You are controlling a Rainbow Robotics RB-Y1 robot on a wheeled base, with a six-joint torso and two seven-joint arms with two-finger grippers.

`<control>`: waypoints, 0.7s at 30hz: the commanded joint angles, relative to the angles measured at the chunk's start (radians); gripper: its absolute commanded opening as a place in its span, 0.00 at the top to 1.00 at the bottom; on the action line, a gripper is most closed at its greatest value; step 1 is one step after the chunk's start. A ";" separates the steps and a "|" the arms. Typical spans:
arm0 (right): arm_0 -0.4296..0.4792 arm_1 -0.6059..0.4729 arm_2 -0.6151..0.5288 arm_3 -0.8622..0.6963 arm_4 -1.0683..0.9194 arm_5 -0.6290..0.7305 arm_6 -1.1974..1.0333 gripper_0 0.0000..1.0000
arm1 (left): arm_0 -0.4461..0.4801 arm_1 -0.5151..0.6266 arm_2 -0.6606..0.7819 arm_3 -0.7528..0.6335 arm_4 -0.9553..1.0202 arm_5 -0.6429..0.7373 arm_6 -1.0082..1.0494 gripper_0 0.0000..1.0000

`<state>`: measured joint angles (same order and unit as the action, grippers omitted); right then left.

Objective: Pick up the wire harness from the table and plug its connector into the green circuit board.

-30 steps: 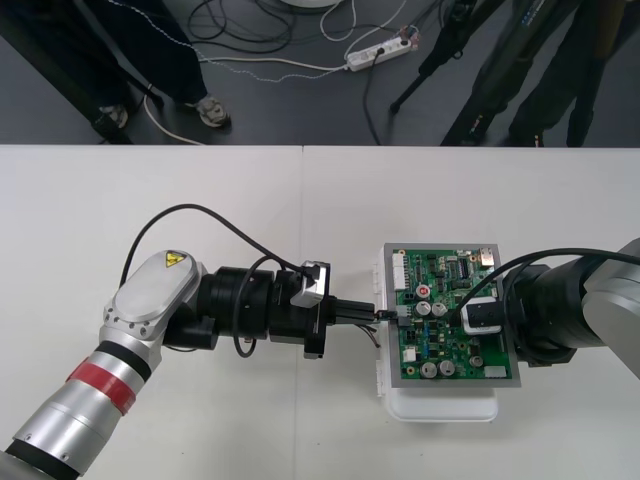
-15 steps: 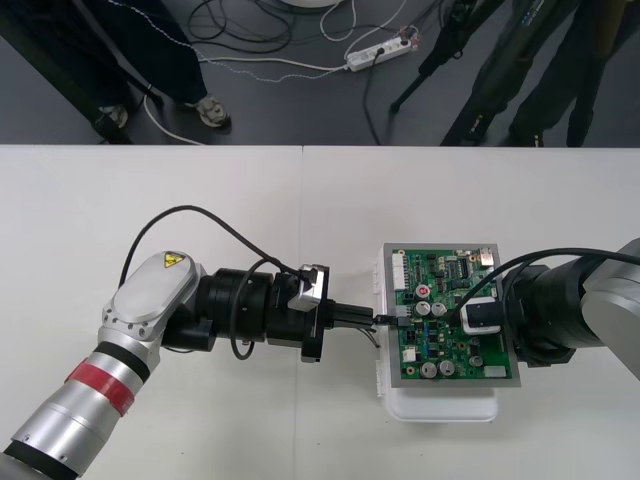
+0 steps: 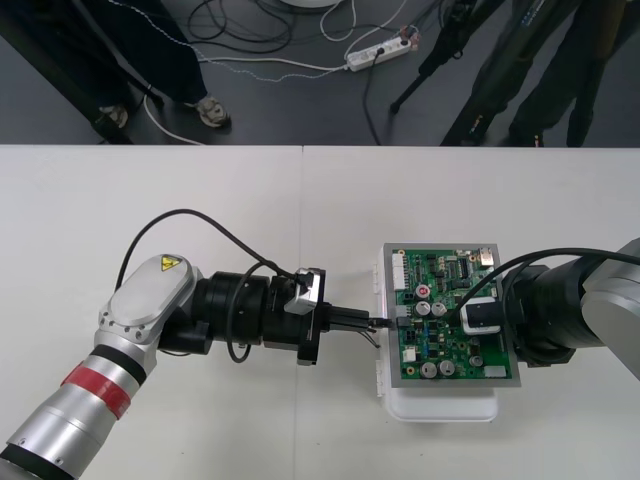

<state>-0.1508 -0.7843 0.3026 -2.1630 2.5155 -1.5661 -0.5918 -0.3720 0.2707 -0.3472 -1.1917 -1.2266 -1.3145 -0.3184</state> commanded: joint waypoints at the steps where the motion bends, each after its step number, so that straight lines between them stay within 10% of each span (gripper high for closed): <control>1: -0.027 0.017 0.013 -0.012 -0.011 -0.005 -0.029 0.00 | 0.016 0.021 0.002 -0.011 0.007 -0.051 -0.076 1.00; 21: -0.027 0.017 0.013 -0.012 -0.011 -0.005 -0.031 0.00 | 0.015 0.002 0.020 -0.019 0.004 -0.038 -0.102 1.00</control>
<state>-0.1509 -0.7842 0.3026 -2.1628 2.5155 -1.5661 -0.5919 -0.3720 0.2713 -0.3464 -1.1917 -1.2266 -1.3152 -0.3289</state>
